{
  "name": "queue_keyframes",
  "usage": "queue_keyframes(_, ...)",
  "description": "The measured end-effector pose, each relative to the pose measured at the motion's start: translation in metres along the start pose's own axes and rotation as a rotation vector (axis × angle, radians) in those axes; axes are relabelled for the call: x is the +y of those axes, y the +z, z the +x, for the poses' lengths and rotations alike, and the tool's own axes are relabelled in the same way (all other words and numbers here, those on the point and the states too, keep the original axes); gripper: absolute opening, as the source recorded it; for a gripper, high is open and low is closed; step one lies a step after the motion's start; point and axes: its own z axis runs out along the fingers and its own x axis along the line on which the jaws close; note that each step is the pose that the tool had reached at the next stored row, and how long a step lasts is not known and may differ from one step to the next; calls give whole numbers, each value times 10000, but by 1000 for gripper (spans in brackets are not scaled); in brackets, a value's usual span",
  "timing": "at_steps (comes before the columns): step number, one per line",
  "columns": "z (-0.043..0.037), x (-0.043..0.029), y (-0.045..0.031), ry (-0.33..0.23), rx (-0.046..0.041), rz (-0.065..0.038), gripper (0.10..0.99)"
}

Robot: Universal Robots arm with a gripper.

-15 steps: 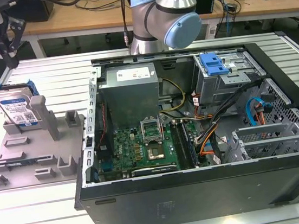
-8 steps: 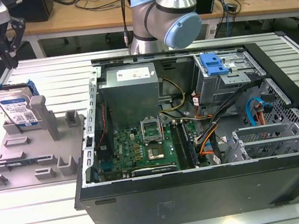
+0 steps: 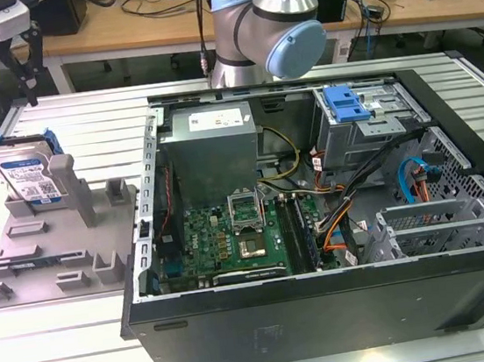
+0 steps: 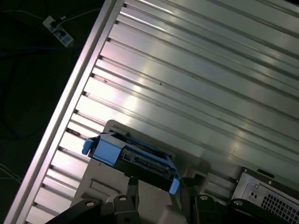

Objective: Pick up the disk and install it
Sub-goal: 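Pick up the disk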

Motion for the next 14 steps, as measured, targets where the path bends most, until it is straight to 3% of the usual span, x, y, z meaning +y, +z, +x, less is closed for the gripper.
queue_keyframes(5,-1,0,1,-58,2,-2,482)
queue_keyframes(14,-1,0,4,-2179,109,34,482)
